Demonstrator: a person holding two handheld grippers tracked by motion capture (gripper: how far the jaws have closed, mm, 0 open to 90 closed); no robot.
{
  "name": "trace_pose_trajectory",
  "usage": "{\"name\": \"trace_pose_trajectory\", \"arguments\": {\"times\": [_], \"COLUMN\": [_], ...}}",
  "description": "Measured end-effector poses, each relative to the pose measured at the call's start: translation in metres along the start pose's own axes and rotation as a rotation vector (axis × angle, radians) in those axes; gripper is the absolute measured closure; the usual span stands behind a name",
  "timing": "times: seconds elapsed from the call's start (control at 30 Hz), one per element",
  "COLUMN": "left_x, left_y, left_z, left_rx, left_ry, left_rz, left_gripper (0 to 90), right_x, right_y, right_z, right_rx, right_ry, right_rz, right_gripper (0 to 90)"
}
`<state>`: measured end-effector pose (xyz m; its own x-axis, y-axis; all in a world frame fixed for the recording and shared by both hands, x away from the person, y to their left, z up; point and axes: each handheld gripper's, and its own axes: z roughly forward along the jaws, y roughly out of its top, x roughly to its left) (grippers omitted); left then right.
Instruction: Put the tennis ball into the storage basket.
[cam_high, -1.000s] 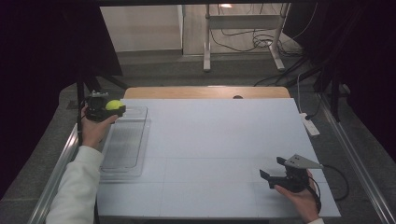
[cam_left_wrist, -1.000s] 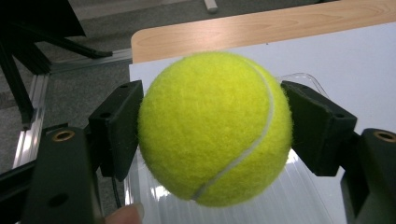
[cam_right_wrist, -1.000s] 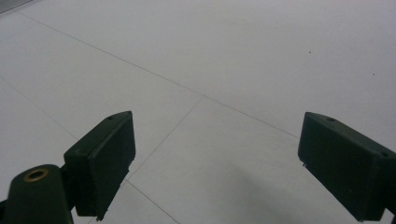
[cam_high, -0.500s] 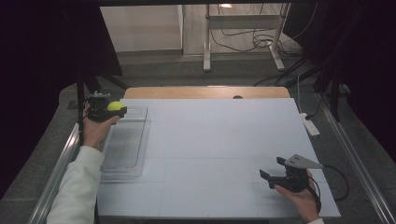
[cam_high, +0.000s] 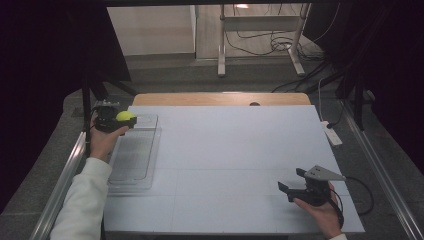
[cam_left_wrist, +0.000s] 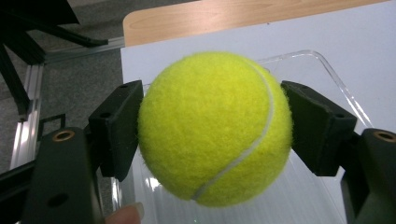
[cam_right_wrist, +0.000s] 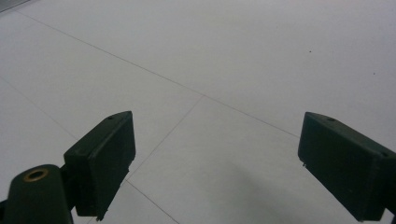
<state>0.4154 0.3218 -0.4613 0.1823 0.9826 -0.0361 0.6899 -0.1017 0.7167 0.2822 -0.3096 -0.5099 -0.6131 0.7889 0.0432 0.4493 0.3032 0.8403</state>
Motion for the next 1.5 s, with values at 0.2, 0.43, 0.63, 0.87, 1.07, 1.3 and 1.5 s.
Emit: {"name": "trace_pose_trajectory", "arguments": {"times": [0.2, 0.43, 0.63, 0.87, 1.07, 1.3, 1.5], "left_x": [0.0, -0.002, -0.001, -0.001, -0.003, -0.004, -0.004], "left_y": [-0.002, -0.003, -0.005, -0.007, -0.007, -0.008, -0.009], "left_z": [0.004, 0.007, 0.009, 0.011, 0.014, 0.015, 0.016], "left_rx": [0.012, 0.02, 0.036, 0.054, 0.068, 0.079, 0.085], "left_ry": [-0.002, -0.004, 0.001, 0.0, 0.001, 0.006, 0.005], "left_rz": [0.0, 0.007, 0.011, 0.016, 0.025, 0.031, 0.034], "left_gripper": [26.0, 26.0, 26.0, 26.0, 25.9, 26.0, 26.0], "right_x": [0.0, 0.0, 0.0, 0.0, 0.0, 0.0, 0.0], "right_y": [0.0, 0.0, 0.0, 0.0, 0.0, 0.0, 0.0], "right_z": [0.0, 0.0, 0.0, 0.0, 0.0, 0.0, 0.0], "right_rx": [0.0, 0.001, 0.001, 0.0, 0.0, -0.002, 0.0], "right_ry": [-0.001, -0.001, -0.001, -0.001, -0.001, -0.001, -0.001], "right_rz": [0.0, -0.001, -0.002, -0.002, -0.001, -0.002, 0.0], "right_gripper": [11.0, 11.0, 11.0, 11.0, 11.0, 11.0, 11.0]}}
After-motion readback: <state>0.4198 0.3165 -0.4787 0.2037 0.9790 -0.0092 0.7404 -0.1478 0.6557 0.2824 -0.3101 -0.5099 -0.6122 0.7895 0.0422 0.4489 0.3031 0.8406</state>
